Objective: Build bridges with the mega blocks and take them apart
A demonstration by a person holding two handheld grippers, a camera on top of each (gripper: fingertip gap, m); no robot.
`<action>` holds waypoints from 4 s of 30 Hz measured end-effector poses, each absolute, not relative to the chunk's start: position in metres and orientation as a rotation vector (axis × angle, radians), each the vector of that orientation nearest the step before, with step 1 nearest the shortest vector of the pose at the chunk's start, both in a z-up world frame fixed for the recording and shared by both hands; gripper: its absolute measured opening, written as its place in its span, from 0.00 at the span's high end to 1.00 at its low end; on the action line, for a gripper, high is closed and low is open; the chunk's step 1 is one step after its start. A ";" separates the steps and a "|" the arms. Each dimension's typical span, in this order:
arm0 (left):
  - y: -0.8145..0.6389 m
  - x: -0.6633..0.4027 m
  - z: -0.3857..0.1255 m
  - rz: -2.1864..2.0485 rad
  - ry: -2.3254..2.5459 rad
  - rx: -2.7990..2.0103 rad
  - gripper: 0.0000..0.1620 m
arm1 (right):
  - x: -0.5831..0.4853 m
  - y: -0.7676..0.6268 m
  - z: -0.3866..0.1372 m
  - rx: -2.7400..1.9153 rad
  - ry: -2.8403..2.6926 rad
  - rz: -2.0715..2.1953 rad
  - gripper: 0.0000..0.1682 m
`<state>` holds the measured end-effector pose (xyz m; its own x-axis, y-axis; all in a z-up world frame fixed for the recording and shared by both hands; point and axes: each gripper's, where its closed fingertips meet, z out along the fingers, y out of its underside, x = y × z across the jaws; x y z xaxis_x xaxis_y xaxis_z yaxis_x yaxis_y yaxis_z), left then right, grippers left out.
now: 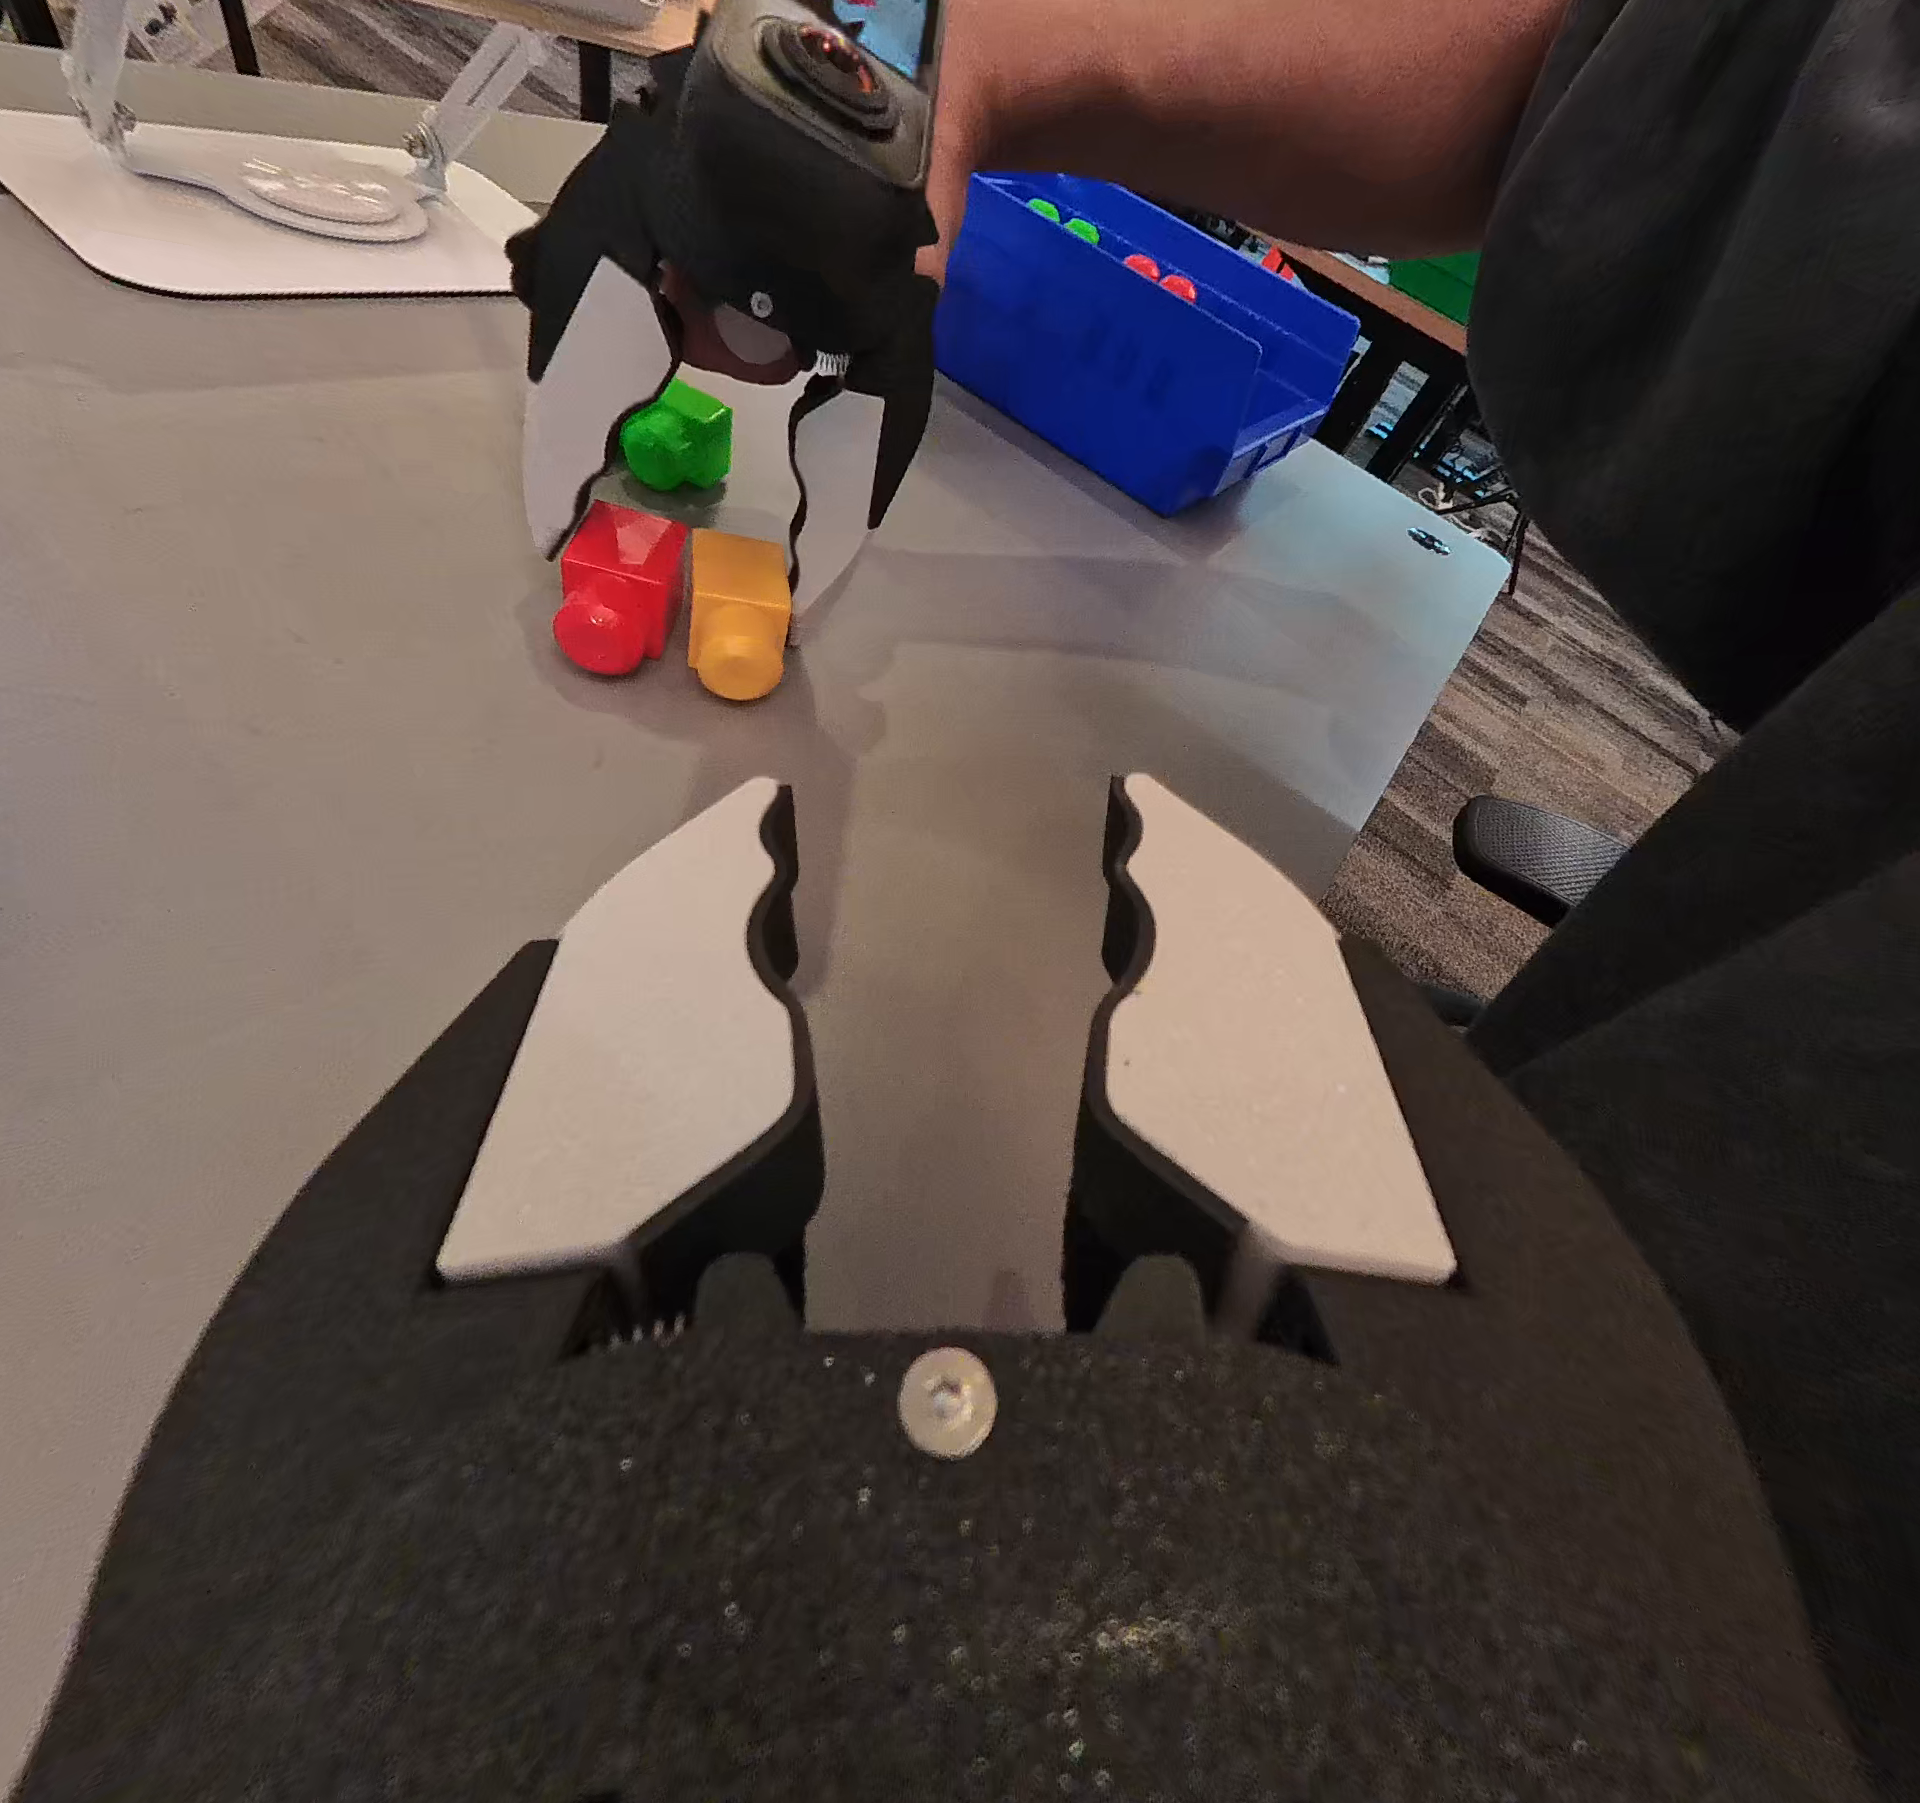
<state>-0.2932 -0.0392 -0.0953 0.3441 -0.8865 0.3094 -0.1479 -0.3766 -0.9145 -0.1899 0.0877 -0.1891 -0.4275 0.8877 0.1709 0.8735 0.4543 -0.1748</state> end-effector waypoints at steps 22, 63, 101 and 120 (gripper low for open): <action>-0.007 -0.285 -0.102 -0.992 0.957 -1.894 0.59 | -0.132 0.067 -0.068 -1.838 -1.331 0.299 0.56; 0.036 -0.181 -0.109 -0.533 2.065 -1.379 0.58 | -0.088 -0.019 -0.118 -1.957 -0.970 0.264 0.56; 0.003 -0.158 -0.143 -0.716 2.065 -1.445 0.59 | -0.140 -0.001 -0.121 -1.904 -1.425 0.166 0.57; 0.013 -0.165 -0.114 -0.591 1.790 -1.309 0.59 | -0.110 0.011 -0.074 -1.786 -0.849 0.692 0.53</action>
<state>-0.1647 0.0130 -0.1141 -0.1218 -0.9326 -0.3398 -0.5468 0.3487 -0.7612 -0.1096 0.0113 -0.0741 0.5897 0.8044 -0.0720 0.2324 -0.2544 -0.9388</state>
